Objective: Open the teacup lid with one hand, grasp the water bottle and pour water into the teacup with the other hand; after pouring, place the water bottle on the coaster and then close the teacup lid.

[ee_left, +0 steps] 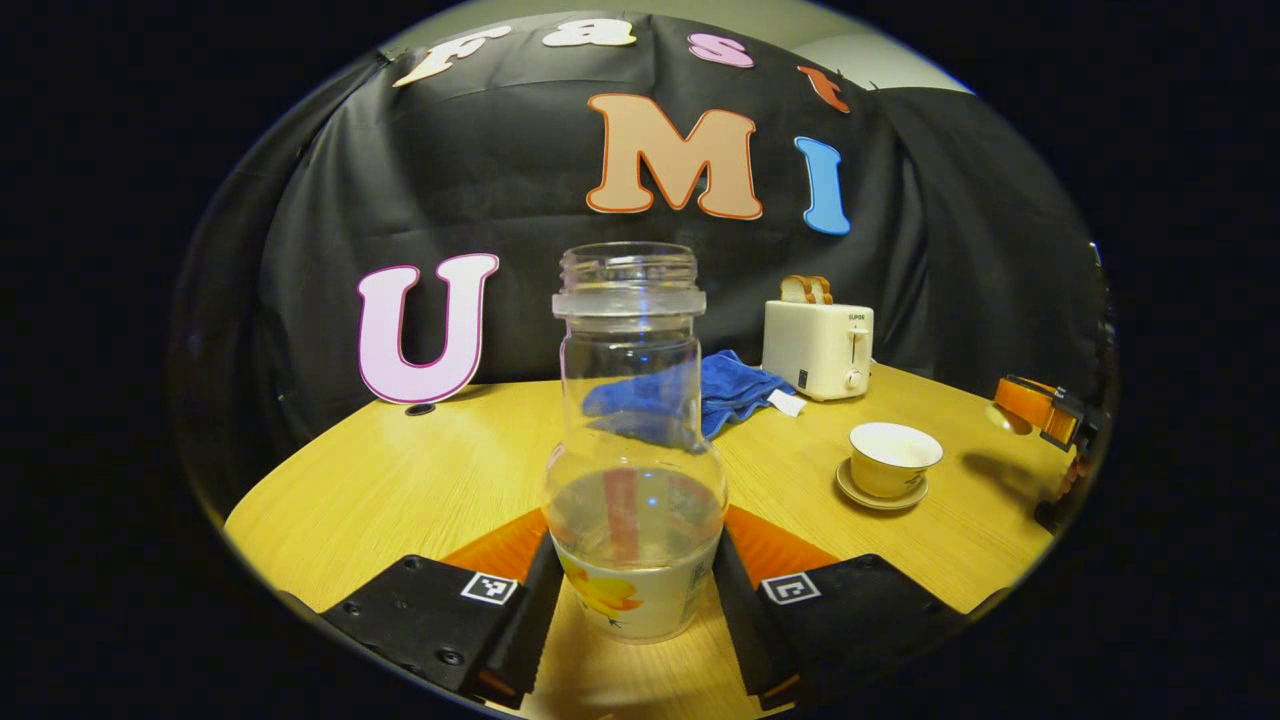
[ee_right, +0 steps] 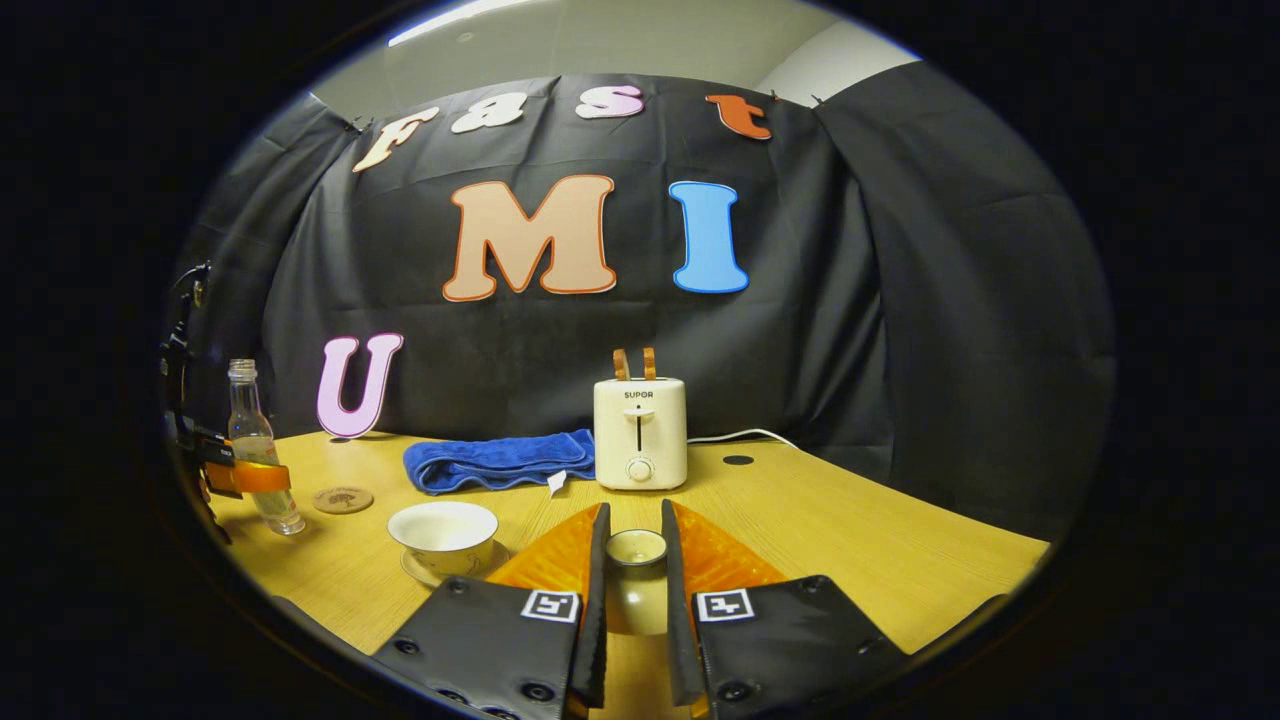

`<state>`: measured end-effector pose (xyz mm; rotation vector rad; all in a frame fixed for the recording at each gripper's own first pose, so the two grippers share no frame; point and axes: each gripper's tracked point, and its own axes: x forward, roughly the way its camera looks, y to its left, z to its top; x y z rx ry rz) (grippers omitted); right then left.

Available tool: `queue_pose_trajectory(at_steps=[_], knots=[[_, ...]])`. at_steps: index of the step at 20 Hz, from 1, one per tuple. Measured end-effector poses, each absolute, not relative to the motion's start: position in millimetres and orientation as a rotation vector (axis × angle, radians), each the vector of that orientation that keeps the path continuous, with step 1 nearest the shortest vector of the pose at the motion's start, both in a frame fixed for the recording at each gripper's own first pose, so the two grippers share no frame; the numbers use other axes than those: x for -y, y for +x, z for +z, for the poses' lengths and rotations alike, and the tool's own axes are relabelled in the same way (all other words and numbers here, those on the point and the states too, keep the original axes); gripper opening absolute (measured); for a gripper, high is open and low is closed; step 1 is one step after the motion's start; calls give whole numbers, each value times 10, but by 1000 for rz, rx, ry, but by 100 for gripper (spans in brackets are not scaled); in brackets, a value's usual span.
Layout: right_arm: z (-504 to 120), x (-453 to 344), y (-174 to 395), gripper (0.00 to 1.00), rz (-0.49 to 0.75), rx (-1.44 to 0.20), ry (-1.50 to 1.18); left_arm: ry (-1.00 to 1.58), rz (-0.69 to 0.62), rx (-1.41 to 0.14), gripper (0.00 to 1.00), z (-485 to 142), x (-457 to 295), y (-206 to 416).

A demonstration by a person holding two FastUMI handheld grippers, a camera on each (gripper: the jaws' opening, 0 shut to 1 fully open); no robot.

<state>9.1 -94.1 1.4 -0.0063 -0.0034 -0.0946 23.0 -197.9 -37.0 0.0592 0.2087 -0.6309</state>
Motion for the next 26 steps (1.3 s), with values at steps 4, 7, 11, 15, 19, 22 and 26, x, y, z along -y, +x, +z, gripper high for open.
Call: queue_pose_trajectory(at_steps=[4, 7, 11, 15, 19, 22, 26], knots=[[10, 939, 90, 29, -96, 1, -5, 155, -588, -198, 71, -357, 2015, 335], [2, 971, 95, 30, -105, 1, -6, 300, -564, -173, 71, -285, 2071, 415], [7, 1028, 109, 27, -117, 0, -5, 638, -542, -38, 69, -16, 2191, 472], [6, 1086, 112, 27, -124, 1, -6, 903, -550, 52, 68, 121, 2416, 474], [25, 1172, 94, 27, -146, 3, -6, 1113, -546, 98, 68, 135, 2591, 556], [9, 1184, 109, 30, -151, 4, -7, 1279, -528, 124, 68, 135, 2628, 633], [8, 1187, 104, 29, -152, 4, -7, 1443, -544, 147, 68, 91, 2750, 661]])
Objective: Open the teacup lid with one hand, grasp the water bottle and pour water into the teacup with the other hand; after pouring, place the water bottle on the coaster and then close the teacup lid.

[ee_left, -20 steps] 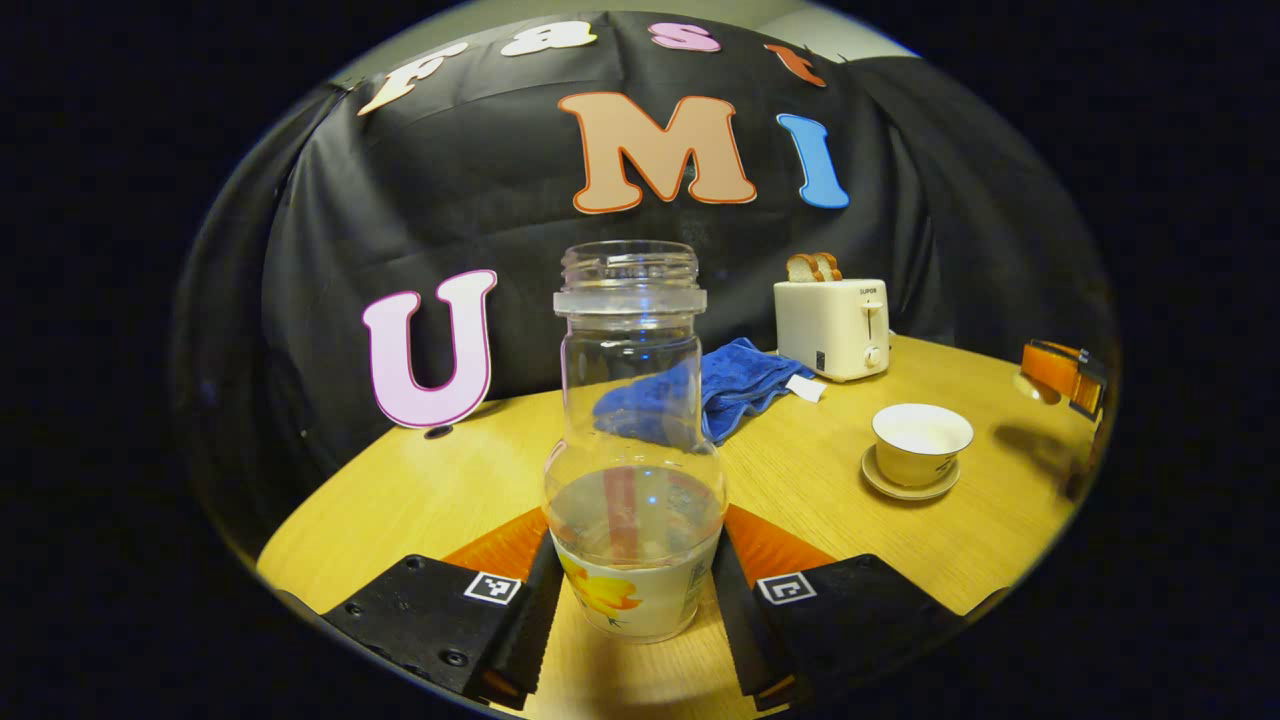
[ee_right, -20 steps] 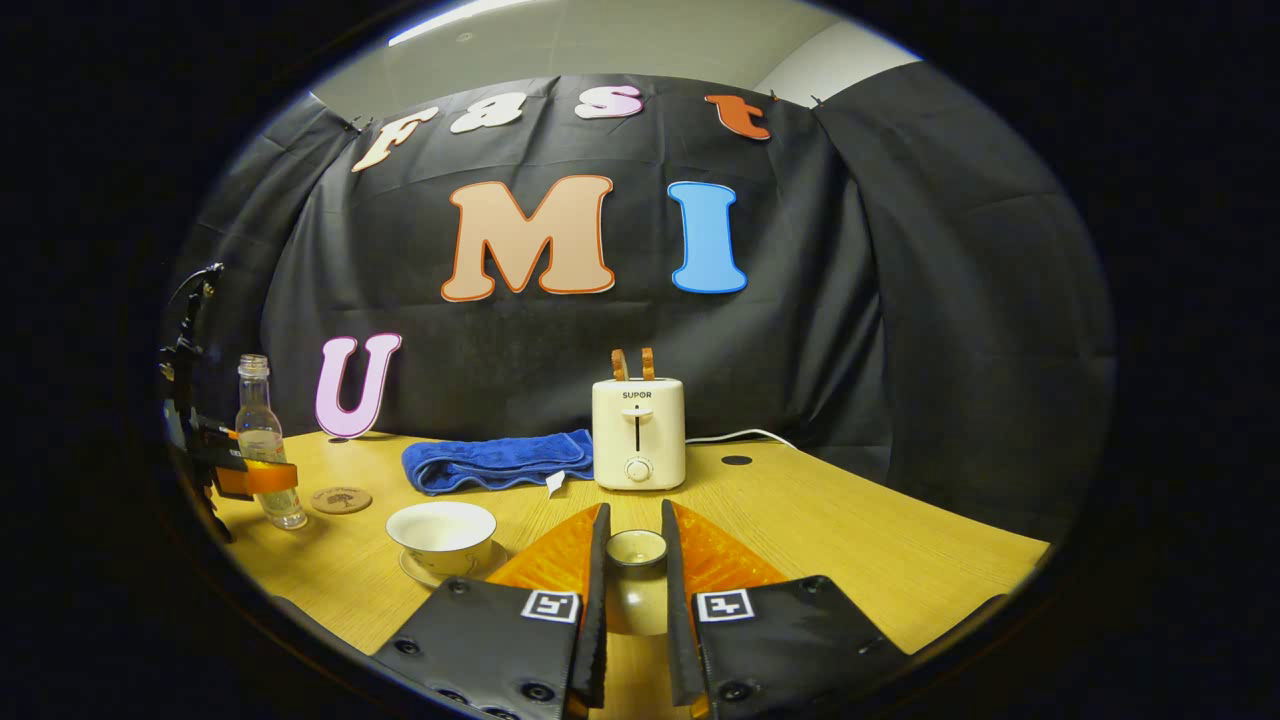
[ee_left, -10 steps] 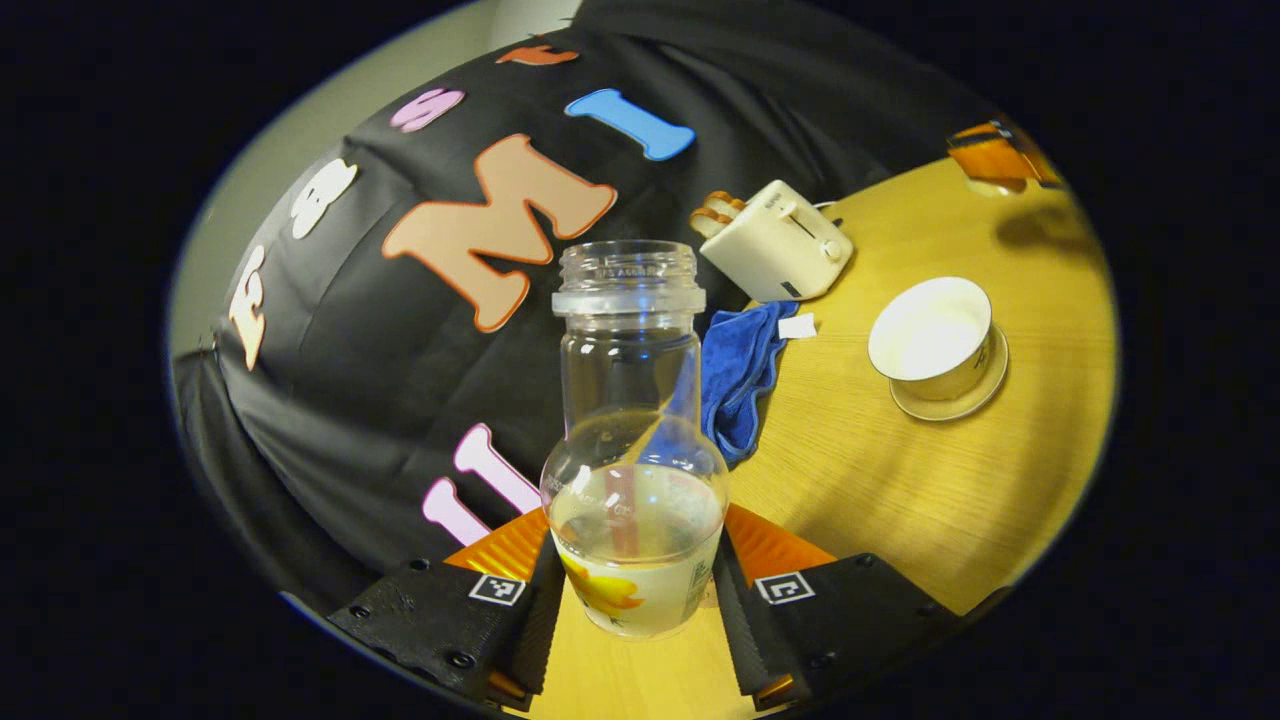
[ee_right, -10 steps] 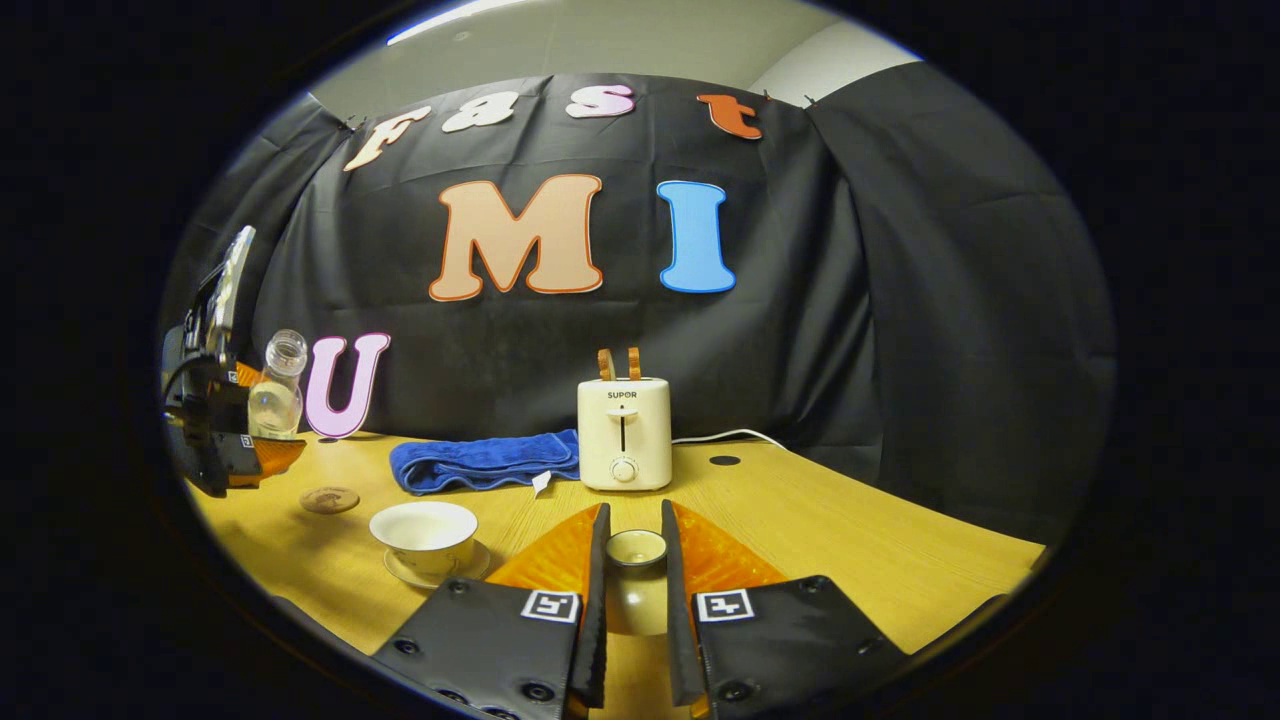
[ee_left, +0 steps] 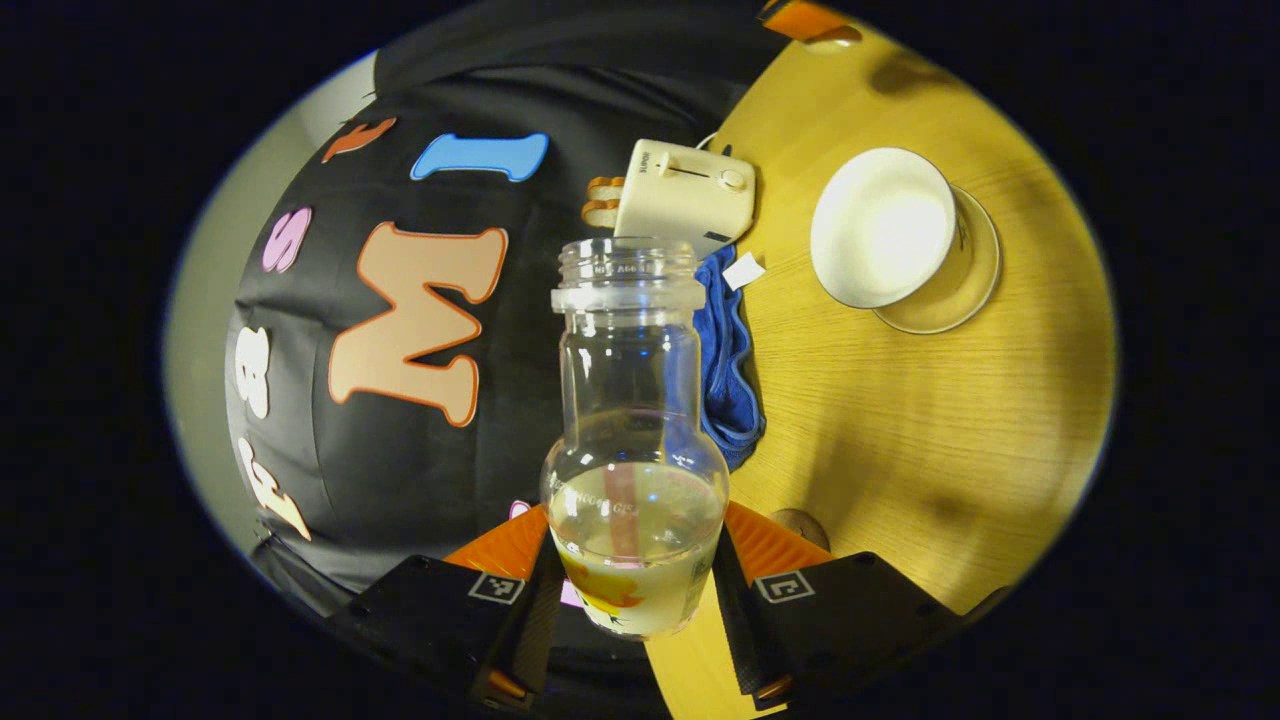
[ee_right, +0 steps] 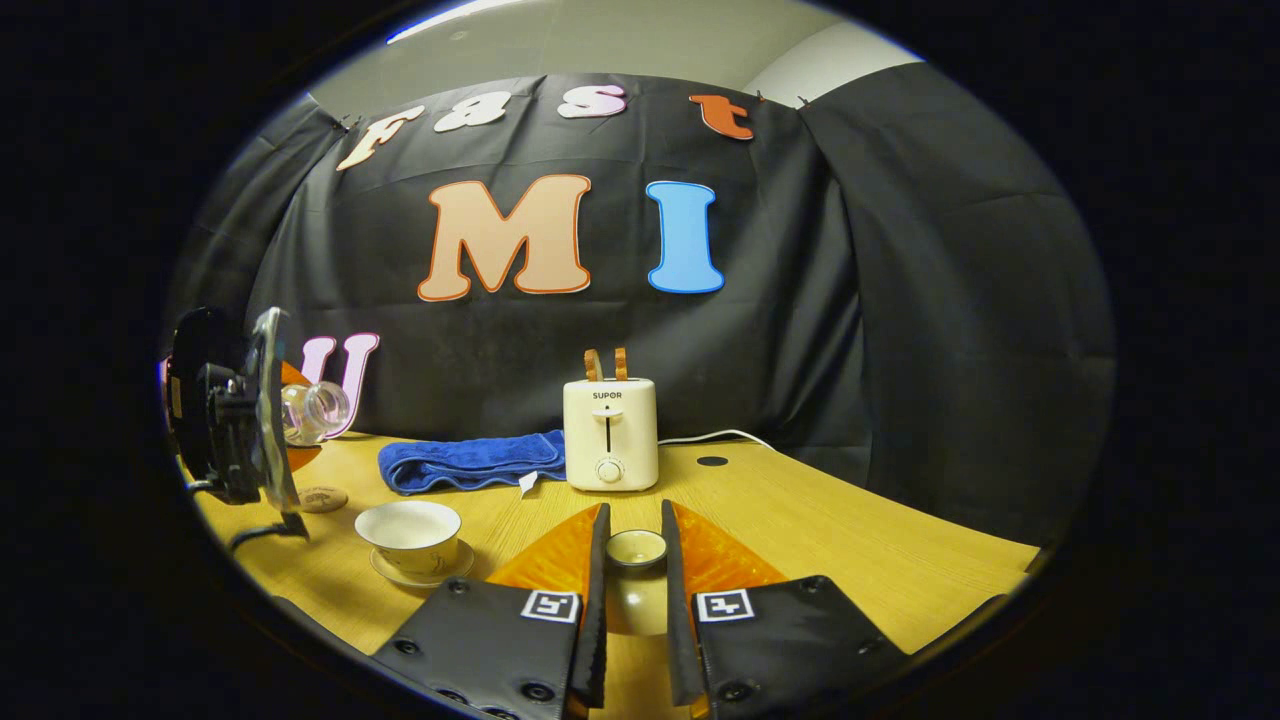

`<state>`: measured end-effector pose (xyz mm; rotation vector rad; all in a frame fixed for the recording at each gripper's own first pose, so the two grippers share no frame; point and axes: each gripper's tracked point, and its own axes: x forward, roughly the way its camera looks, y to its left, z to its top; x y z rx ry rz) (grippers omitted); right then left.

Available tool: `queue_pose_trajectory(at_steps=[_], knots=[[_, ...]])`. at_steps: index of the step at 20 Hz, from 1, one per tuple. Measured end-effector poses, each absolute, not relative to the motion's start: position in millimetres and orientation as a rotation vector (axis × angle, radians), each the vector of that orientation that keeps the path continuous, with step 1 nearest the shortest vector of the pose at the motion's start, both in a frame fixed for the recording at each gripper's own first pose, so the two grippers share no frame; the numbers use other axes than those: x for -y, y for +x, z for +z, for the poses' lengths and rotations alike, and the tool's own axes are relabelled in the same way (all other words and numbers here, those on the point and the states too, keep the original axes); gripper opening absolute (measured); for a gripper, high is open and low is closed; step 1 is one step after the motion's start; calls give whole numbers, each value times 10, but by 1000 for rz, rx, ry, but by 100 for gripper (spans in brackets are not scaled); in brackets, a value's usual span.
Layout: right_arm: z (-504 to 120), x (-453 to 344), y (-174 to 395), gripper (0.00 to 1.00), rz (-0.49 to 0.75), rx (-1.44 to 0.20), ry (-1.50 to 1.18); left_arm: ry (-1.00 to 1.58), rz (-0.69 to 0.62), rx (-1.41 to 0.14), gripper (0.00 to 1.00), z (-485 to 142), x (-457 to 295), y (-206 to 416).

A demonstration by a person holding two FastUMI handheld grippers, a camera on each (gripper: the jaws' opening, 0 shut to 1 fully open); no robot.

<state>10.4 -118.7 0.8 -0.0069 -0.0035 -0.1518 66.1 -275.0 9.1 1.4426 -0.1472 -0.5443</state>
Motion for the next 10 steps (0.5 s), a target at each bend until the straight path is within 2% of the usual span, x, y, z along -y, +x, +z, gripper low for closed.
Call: queue_pose_trajectory(at_steps=[10], knots=[[10, 1193, 100, 27, -152, 3, -7, 1677, -564, 192, 68, 32, 2899, 614]])
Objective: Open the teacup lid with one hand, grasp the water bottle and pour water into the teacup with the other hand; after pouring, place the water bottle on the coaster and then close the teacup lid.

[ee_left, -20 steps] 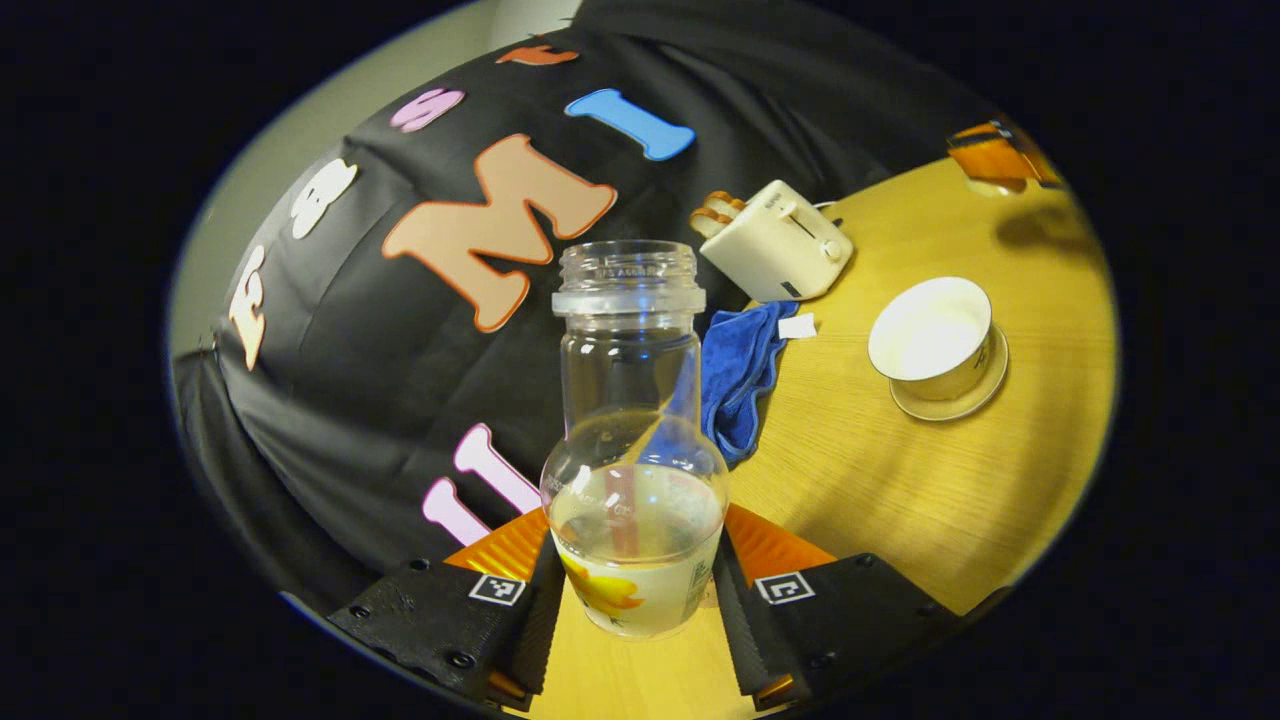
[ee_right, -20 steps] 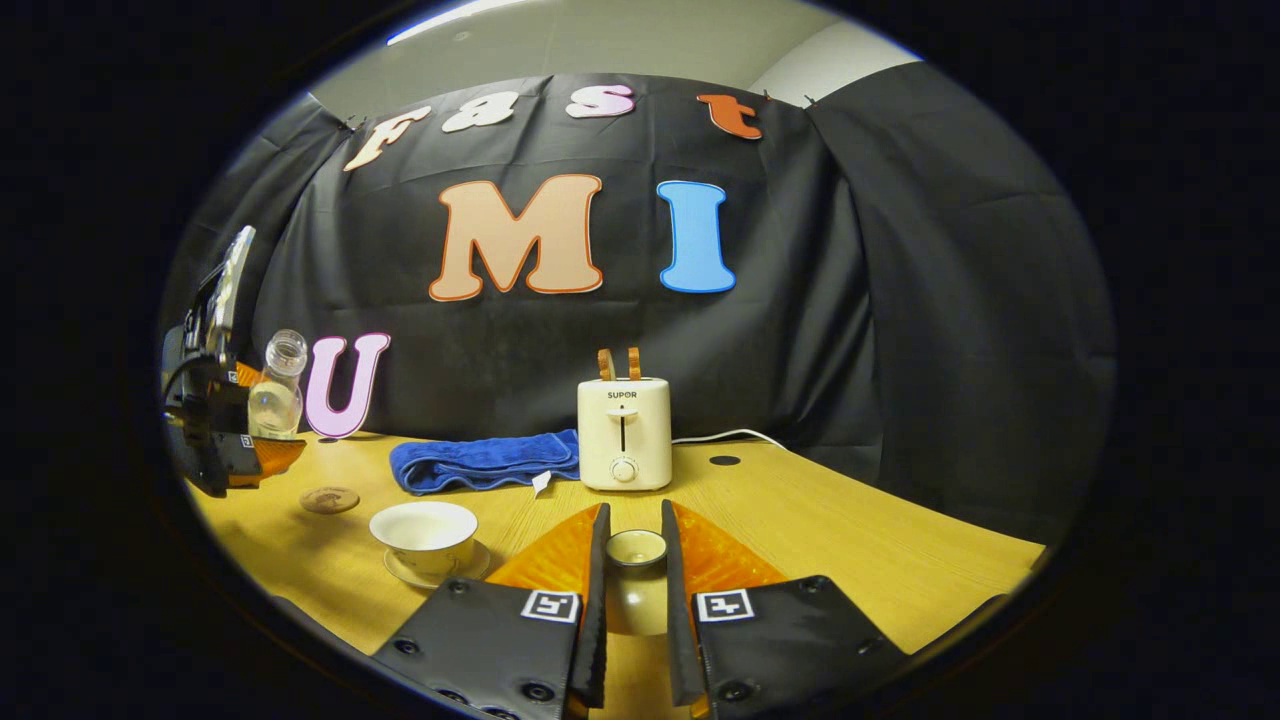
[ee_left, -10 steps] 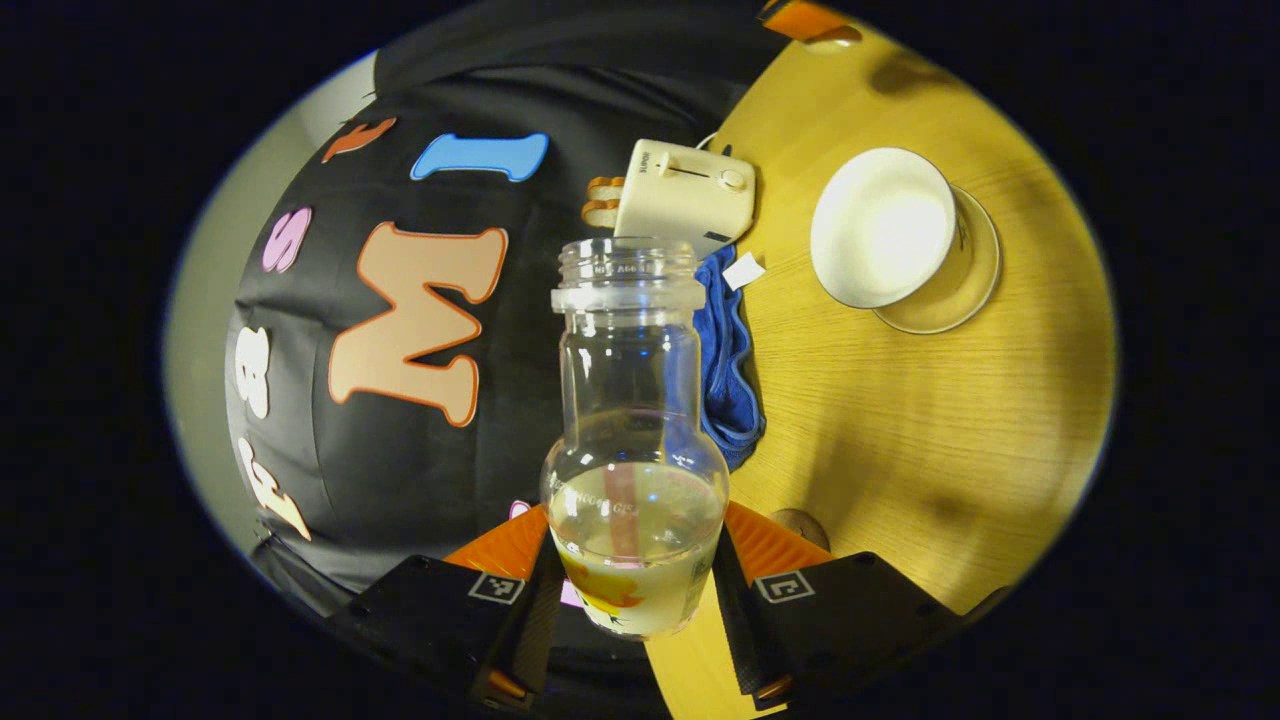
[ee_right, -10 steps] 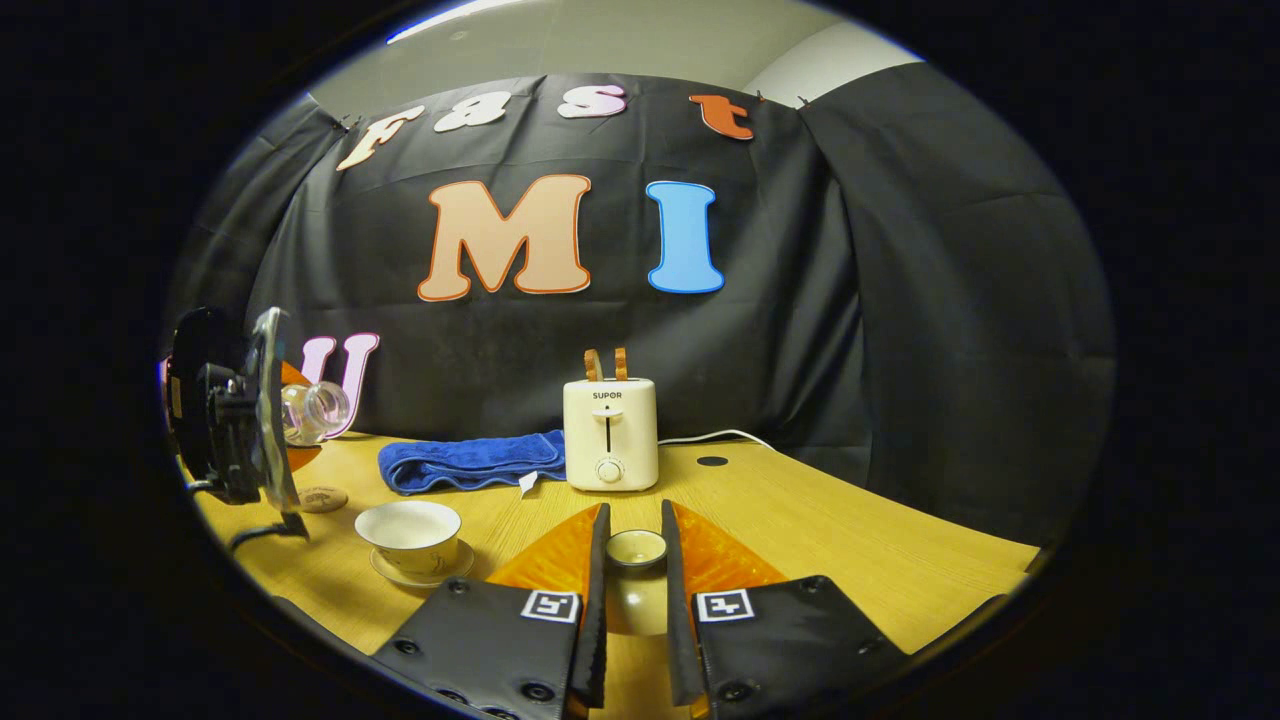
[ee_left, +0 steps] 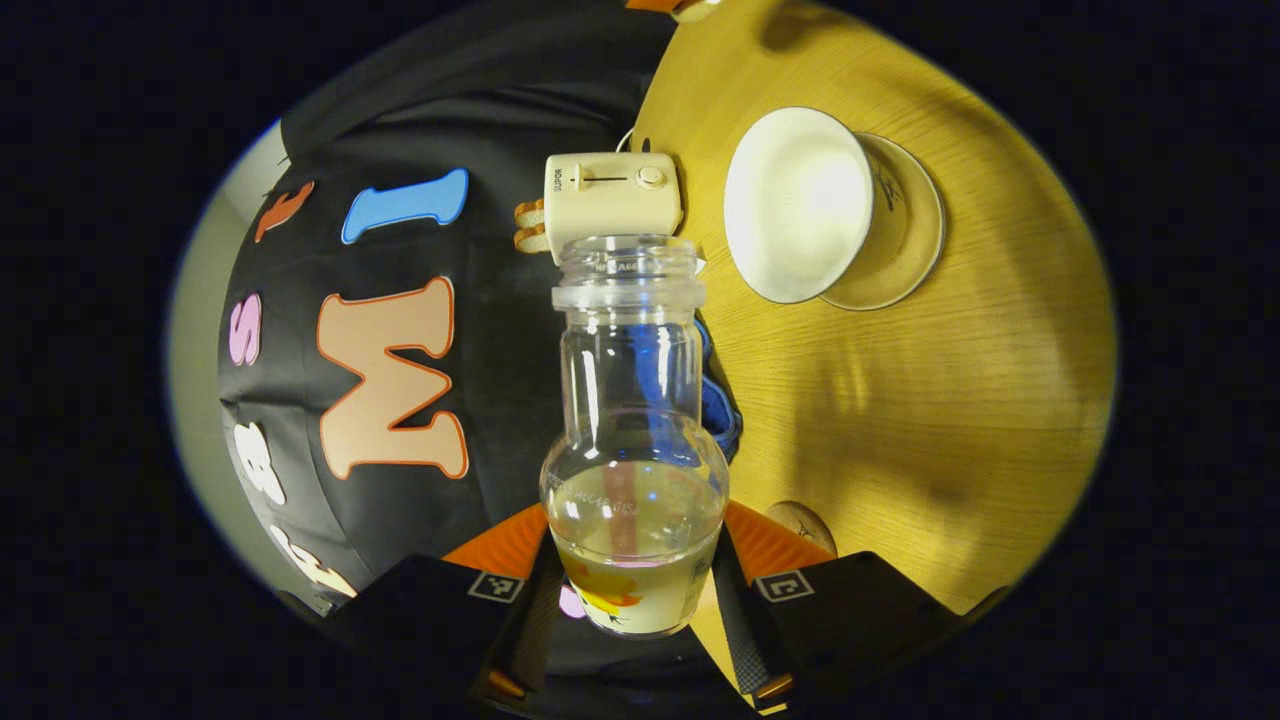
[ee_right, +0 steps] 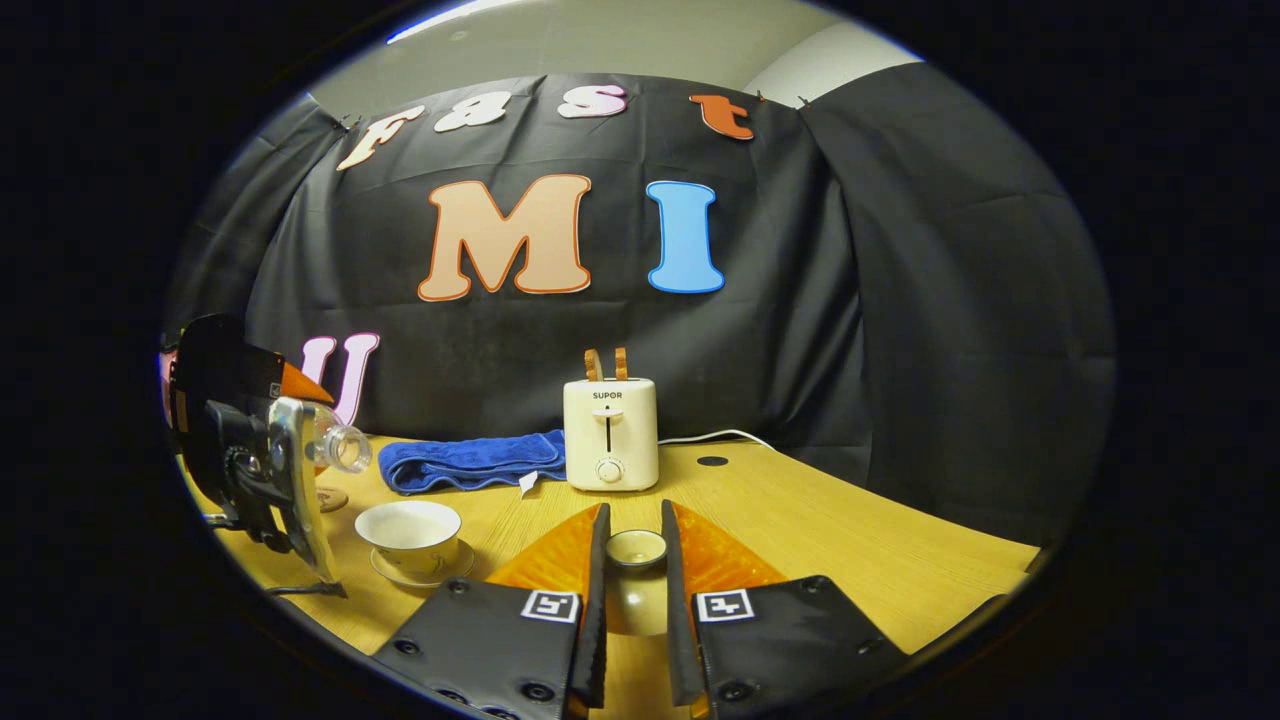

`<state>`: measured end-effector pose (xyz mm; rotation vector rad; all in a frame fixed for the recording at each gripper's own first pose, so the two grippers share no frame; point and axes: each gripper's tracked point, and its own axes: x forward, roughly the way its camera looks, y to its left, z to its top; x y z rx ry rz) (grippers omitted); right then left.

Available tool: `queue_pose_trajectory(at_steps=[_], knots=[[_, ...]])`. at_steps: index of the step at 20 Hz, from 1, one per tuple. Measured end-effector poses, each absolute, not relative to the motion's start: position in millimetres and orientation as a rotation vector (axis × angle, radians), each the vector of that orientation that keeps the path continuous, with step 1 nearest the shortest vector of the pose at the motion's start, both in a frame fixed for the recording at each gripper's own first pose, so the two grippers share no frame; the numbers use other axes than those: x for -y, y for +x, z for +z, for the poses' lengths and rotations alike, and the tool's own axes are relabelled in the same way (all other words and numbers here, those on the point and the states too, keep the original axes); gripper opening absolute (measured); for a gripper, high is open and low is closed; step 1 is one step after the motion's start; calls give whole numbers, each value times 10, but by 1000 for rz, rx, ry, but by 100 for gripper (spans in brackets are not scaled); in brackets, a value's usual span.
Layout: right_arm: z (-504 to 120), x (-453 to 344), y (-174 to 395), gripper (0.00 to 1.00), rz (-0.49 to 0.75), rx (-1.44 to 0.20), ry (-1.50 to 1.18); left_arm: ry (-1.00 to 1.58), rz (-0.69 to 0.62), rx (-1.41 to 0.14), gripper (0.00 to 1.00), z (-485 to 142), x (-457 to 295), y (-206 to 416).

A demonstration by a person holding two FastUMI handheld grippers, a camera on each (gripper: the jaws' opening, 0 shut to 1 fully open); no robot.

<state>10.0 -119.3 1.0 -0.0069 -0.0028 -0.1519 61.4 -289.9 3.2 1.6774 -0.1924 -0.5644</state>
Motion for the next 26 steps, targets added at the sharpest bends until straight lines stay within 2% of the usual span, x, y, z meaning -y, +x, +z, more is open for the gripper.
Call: queue_pose_trajectory(at_steps=[3, 11, 12, 16, 17, 26], knots=[[8, 1194, 98, 30, -152, 3, -7, 1756, -558, 200, 68, 42, 2866, 591], [10, 1196, 99, 30, -151, 4, -7, 1901, -536, 213, 68, 91, 2856, 593], [9, 1197, 99, 27, -151, 3, -7, 1919, -531, 212, 68, 99, 2851, 600], [11, 1193, 99, 27, -147, 2, -7, 1964, -512, 241, 69, 168, 2899, 621], [9, 1191, 99, 30, -147, 2, -7, 1980, -506, 250, 69, 193, 2887, 603], [9, 1194, 98, 27, -146, 1, -7, 2091, -466, 317, 68, 427, 2941, 594]])
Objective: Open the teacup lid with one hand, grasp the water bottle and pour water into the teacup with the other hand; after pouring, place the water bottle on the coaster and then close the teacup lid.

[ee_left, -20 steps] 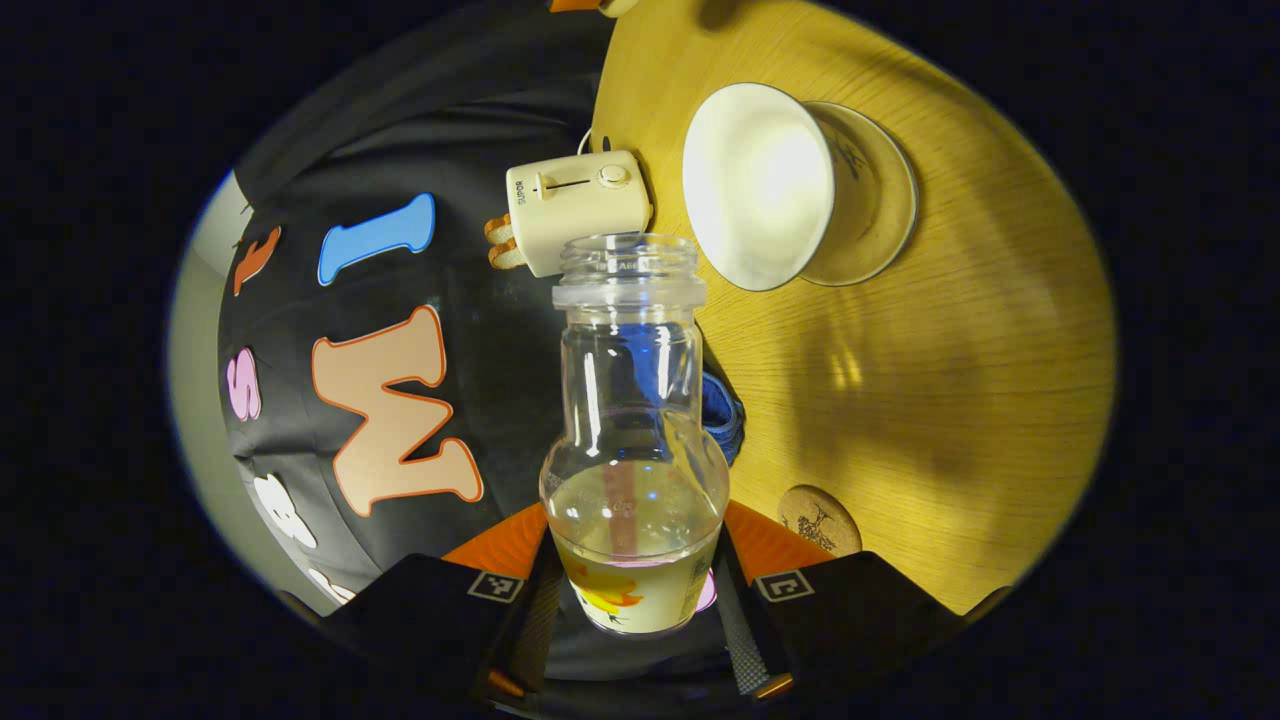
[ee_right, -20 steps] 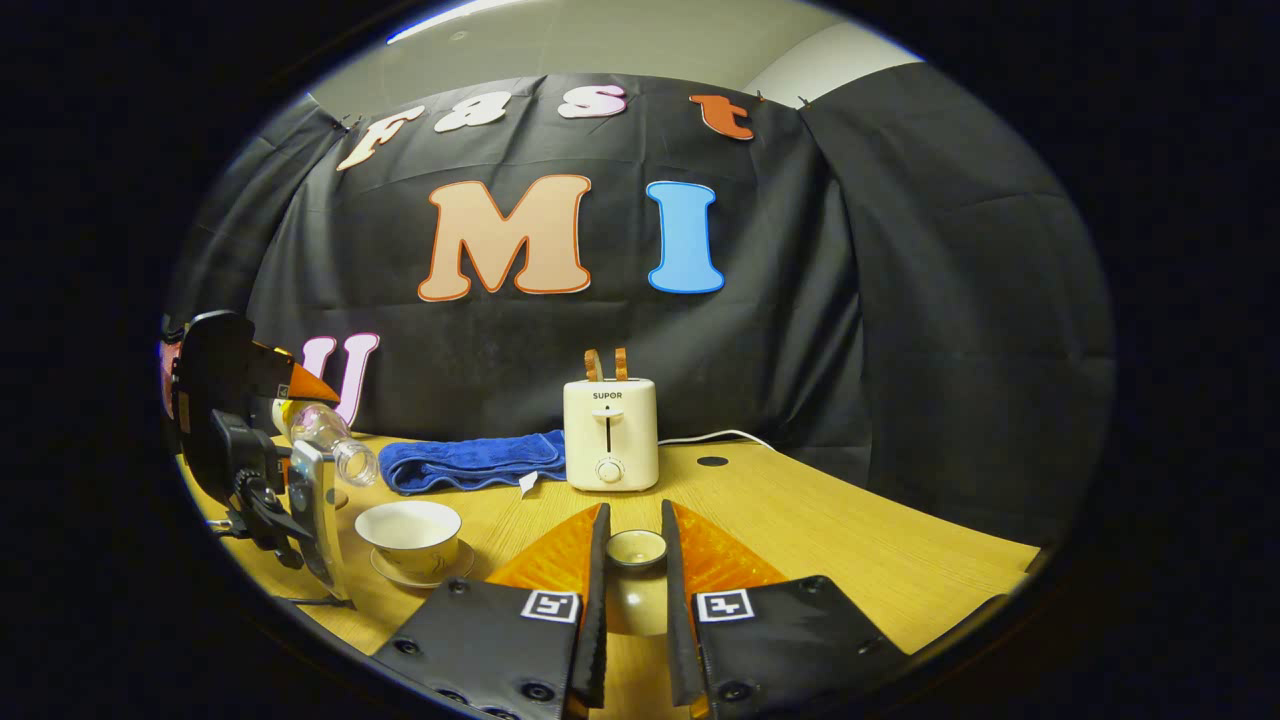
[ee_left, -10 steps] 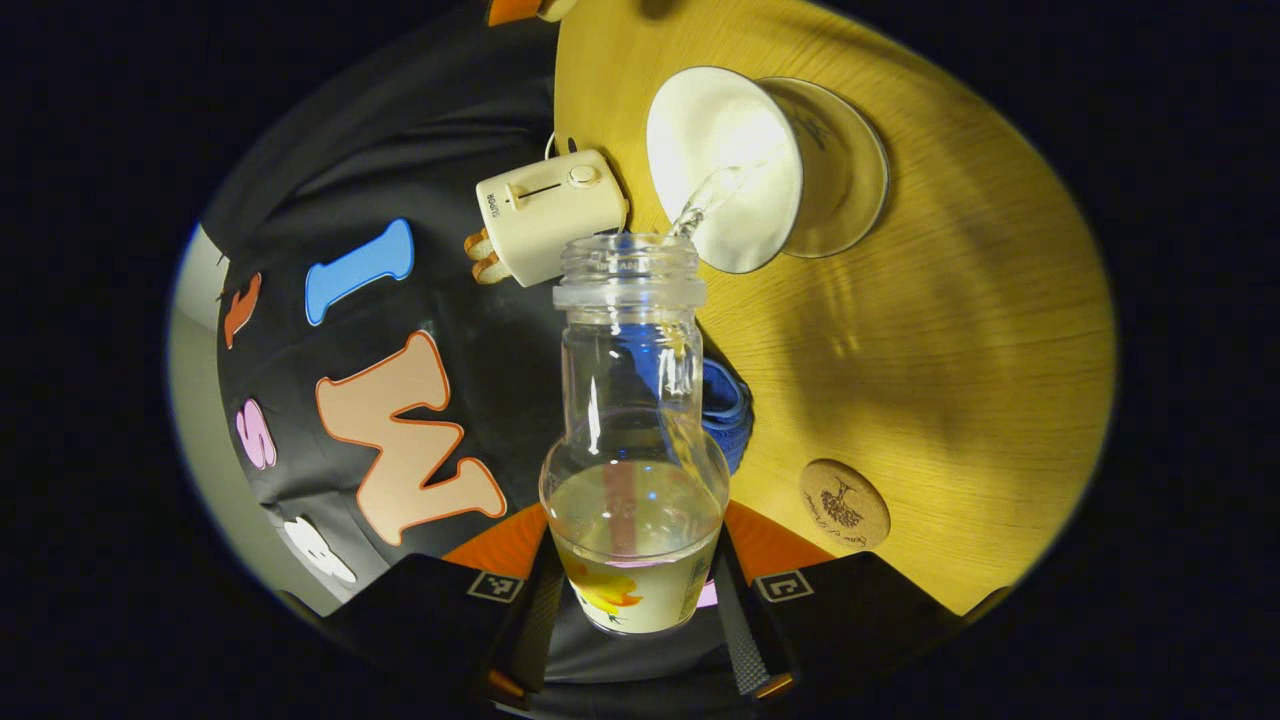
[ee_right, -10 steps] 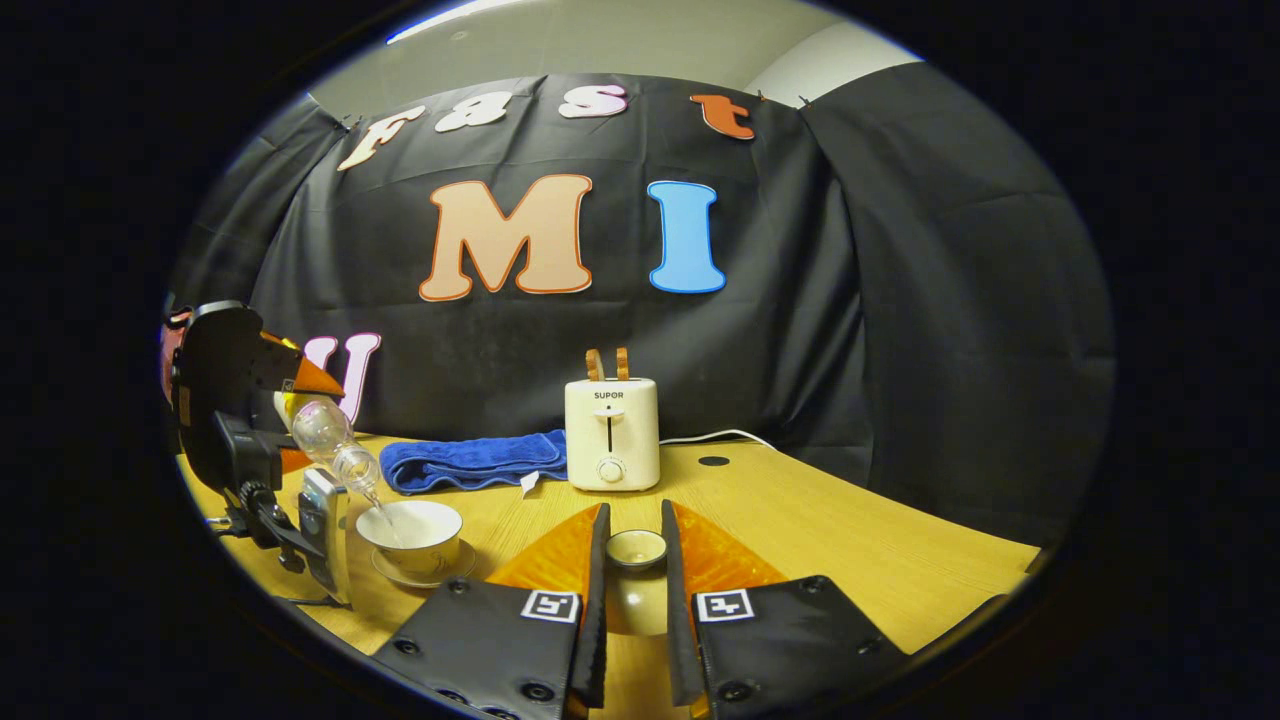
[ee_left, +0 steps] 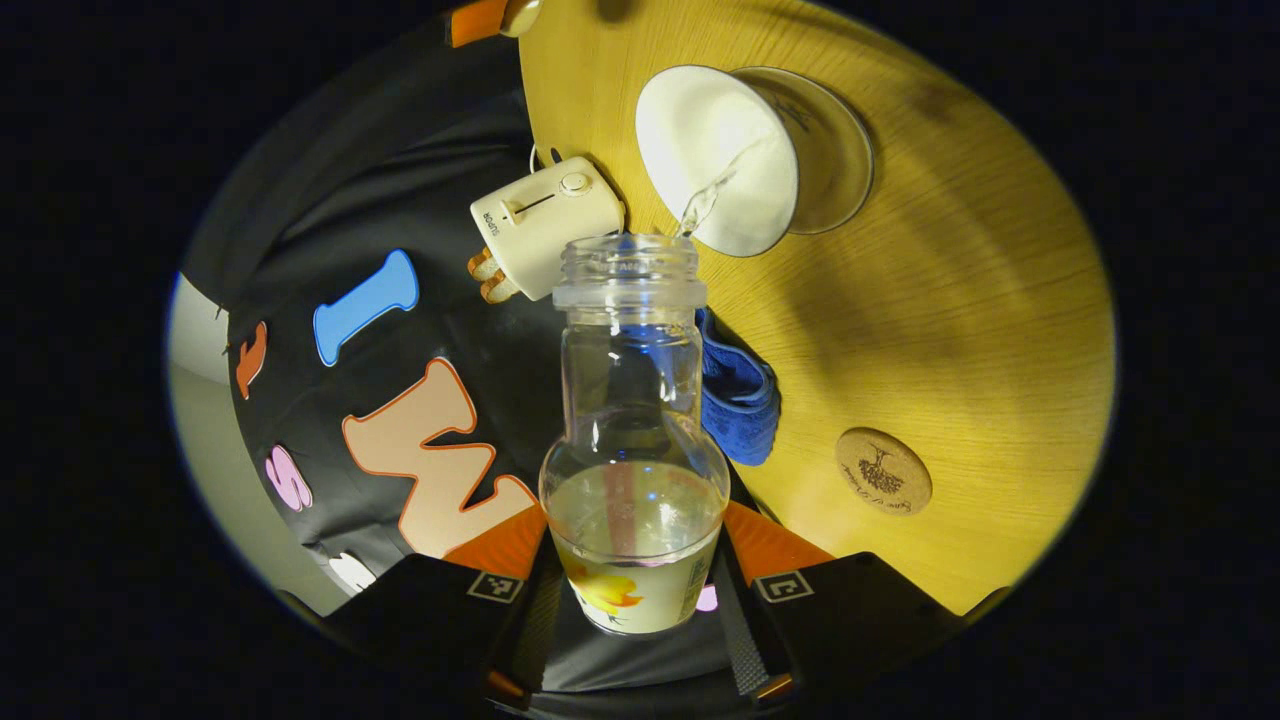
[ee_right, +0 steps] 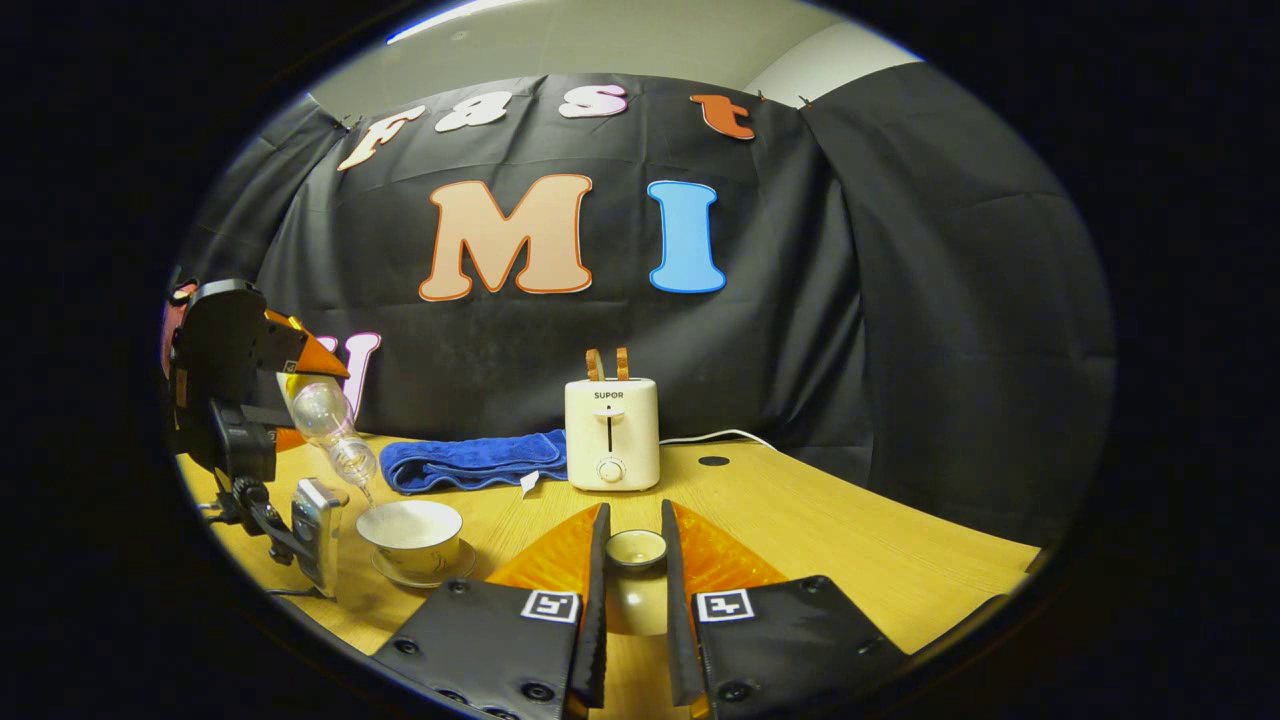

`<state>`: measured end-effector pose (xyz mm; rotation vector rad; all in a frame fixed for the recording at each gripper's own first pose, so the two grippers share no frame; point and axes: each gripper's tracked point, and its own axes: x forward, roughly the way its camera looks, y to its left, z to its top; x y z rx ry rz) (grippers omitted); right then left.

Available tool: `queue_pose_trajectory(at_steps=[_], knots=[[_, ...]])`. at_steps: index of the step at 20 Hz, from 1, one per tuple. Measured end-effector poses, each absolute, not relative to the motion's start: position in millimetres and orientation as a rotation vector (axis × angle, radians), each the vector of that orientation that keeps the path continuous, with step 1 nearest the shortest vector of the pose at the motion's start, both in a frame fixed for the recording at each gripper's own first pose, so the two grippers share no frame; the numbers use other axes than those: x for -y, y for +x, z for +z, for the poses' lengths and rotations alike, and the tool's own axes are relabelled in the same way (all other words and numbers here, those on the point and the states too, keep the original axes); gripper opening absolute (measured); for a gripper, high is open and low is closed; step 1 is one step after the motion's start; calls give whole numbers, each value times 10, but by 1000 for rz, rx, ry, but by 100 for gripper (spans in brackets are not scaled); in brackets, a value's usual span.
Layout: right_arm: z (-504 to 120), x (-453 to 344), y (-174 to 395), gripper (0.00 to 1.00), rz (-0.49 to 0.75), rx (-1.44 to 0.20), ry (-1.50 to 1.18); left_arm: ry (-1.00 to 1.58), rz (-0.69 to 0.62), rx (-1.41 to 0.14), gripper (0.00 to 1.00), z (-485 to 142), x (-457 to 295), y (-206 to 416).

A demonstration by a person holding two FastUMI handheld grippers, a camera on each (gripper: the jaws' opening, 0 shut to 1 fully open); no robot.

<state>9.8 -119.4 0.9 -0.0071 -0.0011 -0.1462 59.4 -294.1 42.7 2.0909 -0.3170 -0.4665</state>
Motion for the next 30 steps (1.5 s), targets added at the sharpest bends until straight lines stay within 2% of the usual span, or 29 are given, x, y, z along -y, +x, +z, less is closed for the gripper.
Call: queue_pose_trajectory(at_steps=[7, 12, 15, 18, 21, 26, 29, 30], knots=[[10, 1194, 99, 27, -146, 2, -7, 2104, -454, 334, 69, 513, 2966, 607], [12, 1195, 98, 29, -145, 2, -7, 1977, -534, 270, 68, 234, 2960, 609], [12, 1196, 101, 30, -145, 4, -7, 1766, -627, 149, 68, -24, 2916, 558], [11, 1185, 100, 28, -137, 2, -7, 1547, -700, 97, 66, -141, 2940, 483], [8, 1184, 98, 27, -136, 1, -7, 1222, -764, -69, 68, -258, 2871, 434], [7, 1185, 103, 27, -137, 1, -7, 717, -756, -129, 68, 135, 2811, 516], [12, 1186, 103, 27, -136, 2, -7, 481, -719, -101, 65, 399, 2665, 610], [12, 1185, 104, 27, -136, 1, -7, 408, -708, -115, 68, 435, 2597, 642]])
